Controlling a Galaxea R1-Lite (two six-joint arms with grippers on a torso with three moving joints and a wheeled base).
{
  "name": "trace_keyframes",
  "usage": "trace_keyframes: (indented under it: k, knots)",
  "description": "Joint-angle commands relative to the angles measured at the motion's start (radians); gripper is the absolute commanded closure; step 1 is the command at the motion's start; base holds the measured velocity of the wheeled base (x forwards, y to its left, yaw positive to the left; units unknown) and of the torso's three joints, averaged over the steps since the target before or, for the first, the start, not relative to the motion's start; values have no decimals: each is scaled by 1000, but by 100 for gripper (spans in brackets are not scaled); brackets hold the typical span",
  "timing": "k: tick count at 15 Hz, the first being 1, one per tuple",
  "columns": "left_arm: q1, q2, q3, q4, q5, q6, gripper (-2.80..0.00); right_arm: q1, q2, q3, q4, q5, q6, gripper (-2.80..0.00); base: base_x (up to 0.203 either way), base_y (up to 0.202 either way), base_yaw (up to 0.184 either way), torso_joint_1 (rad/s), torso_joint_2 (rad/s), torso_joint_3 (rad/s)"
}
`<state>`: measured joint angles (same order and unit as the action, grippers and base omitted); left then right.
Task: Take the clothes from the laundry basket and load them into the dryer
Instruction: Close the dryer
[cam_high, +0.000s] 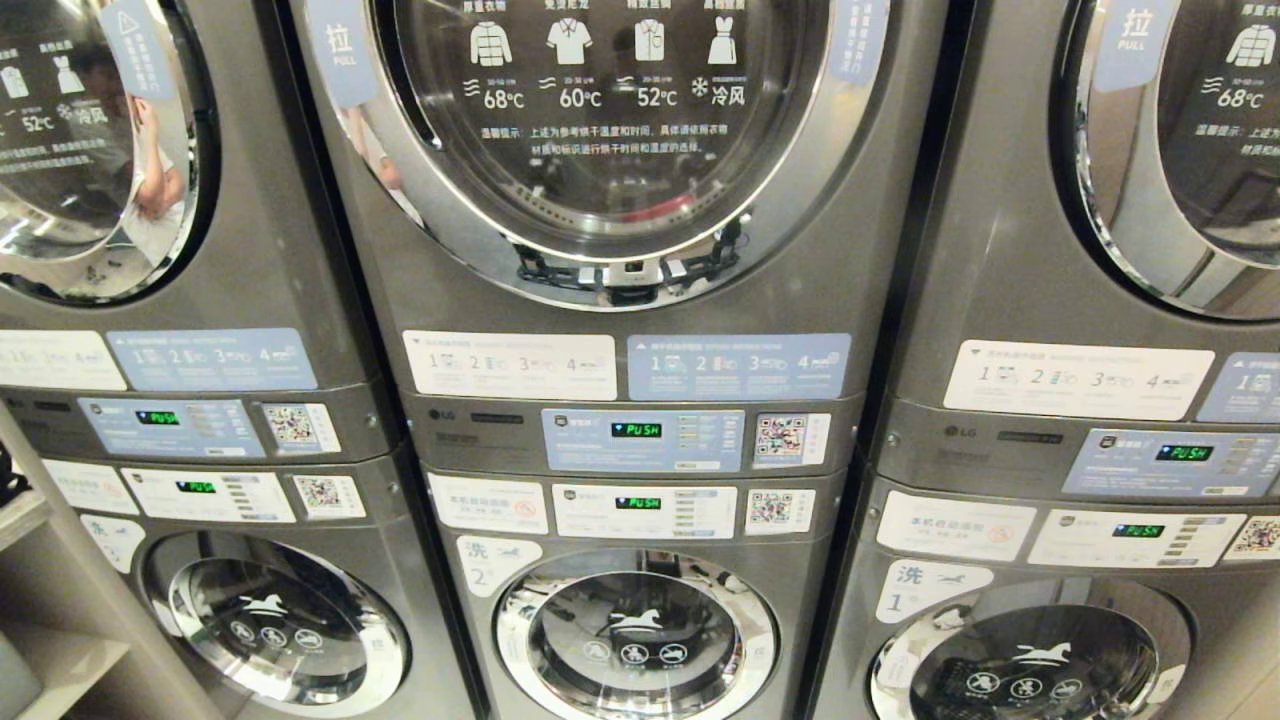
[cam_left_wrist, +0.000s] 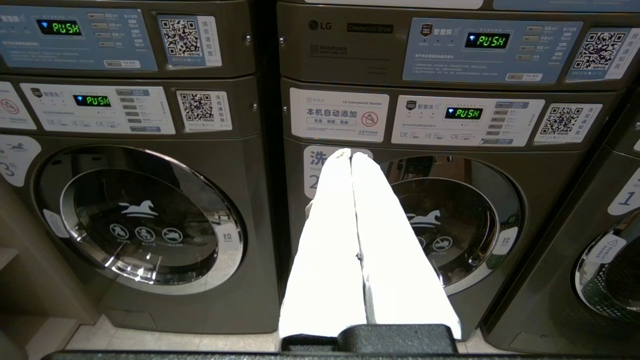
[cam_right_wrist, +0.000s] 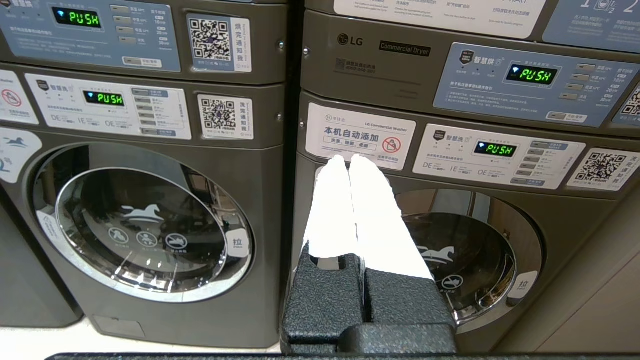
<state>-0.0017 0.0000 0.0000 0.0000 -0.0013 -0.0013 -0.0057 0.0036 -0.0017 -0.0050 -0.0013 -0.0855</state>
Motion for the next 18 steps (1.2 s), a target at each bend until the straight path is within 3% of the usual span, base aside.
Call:
trace_keyframes:
  k: [1, 10, 18]
  knots:
    - [0, -2, -1, 0, 0, 0, 0, 0, -4, 2, 7, 0, 0, 0, 0, 0, 0, 0, 0, 0]
    - [0, -2, 0, 0, 0, -2, 0, 0, -4, 2, 7, -2, 24, 0, 9, 0, 0, 0, -1, 0]
    - [0, -2, 0, 0, 0, -2, 0, 0, -4, 1, 4, -3, 68, 0, 192, 0, 0, 8, 2, 1]
